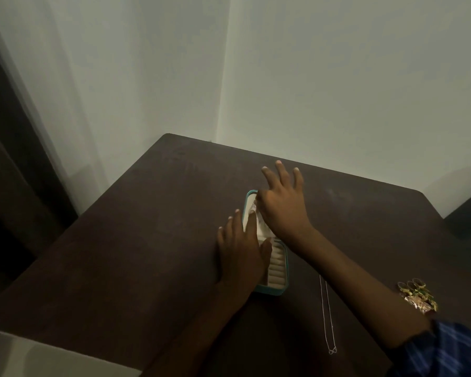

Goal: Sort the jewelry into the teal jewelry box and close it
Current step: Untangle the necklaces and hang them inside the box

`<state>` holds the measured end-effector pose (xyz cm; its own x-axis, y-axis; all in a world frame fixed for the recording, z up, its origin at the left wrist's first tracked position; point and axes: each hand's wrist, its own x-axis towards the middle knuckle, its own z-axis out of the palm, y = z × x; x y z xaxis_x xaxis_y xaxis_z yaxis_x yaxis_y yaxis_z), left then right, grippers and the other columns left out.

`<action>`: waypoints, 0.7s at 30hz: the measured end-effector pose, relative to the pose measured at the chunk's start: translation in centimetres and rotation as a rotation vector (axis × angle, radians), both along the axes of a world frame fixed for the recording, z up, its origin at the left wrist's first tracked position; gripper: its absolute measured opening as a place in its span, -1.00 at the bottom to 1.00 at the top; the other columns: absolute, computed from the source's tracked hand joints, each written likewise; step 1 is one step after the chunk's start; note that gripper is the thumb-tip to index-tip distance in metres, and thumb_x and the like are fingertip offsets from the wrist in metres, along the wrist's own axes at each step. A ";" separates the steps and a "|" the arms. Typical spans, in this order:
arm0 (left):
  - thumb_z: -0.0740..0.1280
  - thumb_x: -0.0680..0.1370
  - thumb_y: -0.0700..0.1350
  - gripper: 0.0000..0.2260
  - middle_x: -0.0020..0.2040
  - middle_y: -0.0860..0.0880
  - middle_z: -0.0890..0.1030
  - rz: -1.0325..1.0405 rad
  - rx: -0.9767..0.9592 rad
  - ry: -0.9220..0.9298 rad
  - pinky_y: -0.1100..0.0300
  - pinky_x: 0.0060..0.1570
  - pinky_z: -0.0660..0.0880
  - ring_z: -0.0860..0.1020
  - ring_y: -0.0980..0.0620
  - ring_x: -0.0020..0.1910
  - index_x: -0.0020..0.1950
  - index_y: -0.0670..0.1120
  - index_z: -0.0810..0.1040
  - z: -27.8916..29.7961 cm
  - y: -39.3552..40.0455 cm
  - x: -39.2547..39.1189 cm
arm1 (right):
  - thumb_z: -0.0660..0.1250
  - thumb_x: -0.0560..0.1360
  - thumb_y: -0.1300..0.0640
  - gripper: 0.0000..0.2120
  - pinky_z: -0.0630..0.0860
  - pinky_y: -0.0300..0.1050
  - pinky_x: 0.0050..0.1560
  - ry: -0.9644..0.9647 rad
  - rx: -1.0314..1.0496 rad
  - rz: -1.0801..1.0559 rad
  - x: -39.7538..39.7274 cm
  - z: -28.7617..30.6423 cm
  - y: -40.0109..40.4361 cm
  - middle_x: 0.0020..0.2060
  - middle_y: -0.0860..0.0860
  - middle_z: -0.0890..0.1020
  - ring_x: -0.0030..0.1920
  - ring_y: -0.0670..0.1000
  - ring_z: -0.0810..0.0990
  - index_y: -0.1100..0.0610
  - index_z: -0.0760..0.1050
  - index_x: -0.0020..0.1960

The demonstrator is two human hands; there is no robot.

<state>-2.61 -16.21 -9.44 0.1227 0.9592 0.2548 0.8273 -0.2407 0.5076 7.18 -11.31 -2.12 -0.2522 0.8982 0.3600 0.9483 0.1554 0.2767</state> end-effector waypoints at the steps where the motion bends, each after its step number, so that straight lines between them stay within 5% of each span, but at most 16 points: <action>1: 0.12 0.56 0.20 -0.38 0.54 -0.15 0.08 -0.003 -0.001 0.007 -0.08 0.43 0.02 0.09 -0.15 0.50 0.54 -0.01 0.01 -0.1 0.0 0.0 | 0.56 0.24 0.13 -0.83 0.14 0.42 0.31 -0.018 0.033 0.005 -0.1 -0.1 0.0 0.28 0.23 0.50 0.38 0.33 0.32 0.18 0.62 -0.27; 4: 0.01 0.50 0.24 -0.35 0.49 -0.19 0.22 0.014 0.040 -0.002 -0.13 0.38 0.14 0.22 -0.19 0.45 0.52 -0.05 0.12 -0.2 0.0 0.1 | 0.54 0.24 0.13 -0.85 0.18 0.41 0.32 -0.066 0.148 0.046 -0.1 -0.4 -0.1 0.25 0.21 0.53 0.35 0.31 0.37 0.17 0.61 -0.32; 14: 0.25 0.47 0.19 -0.39 0.39 -0.22 0.39 0.037 0.102 0.026 -0.15 0.27 0.31 0.40 -0.20 0.34 0.43 -0.09 0.30 -0.6 0.2 0.3 | 0.43 0.35 0.18 -0.93 0.32 0.30 0.29 -0.084 0.413 0.134 0.6 -1.2 0.6 0.05 0.18 0.63 0.20 0.24 0.53 0.19 0.60 -0.21; 21: 0.36 0.40 0.18 -0.46 0.28 -0.22 0.50 0.065 0.159 0.058 -0.14 0.15 0.43 0.51 -0.20 0.22 0.28 -0.09 0.47 -1.3 0.5 0.5 | 0.46 0.34 0.15 -0.85 0.38 0.24 0.26 -0.038 0.371 0.064 0.8 -0.7 1.3 -0.06 0.14 0.62 0.10 0.20 0.55 0.18 0.54 -0.17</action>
